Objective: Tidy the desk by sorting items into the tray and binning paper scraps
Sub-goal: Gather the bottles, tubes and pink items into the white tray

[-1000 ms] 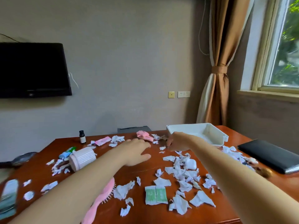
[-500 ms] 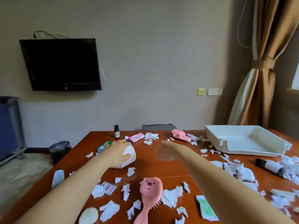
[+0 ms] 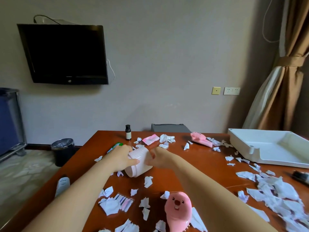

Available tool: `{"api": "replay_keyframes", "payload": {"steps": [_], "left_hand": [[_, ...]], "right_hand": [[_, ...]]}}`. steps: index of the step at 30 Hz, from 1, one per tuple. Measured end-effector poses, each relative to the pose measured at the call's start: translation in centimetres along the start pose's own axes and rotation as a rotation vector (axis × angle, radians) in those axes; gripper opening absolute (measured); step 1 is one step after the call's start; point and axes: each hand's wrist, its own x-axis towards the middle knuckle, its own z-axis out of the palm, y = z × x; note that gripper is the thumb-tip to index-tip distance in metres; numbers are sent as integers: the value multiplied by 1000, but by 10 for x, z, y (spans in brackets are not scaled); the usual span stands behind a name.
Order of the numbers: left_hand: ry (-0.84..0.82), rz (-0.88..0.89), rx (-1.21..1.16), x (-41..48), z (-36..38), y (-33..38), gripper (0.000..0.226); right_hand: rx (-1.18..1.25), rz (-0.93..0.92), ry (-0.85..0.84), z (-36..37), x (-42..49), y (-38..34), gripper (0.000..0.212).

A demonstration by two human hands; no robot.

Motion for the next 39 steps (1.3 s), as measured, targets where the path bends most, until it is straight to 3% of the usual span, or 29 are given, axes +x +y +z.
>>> {"api": "replay_keyframes", "payload": {"steps": [9, 14, 19, 25, 31, 39], "left_hand": [[14, 26, -81, -2, 12, 11, 71], [58, -24, -184, -13, 27, 9, 87], [91, -81, -307, -20, 36, 10, 85], [96, -120, -387, -26, 41, 1, 79], [108, -181, -298, -27, 49, -3, 74], [64, -114, -371, -28, 40, -8, 79]], "right_hand": [[35, -109, 100, -6, -10, 17, 12], [-281, -169, 178, -15, -16, 3, 25], [-611, -188, 273, -14, -25, -17, 21], [-746, -294, 325, -3, -29, -31, 26], [-706, -351, 286, 13, -33, -34, 18], [-357, -369, 206, 2, -29, -25, 21]]}}
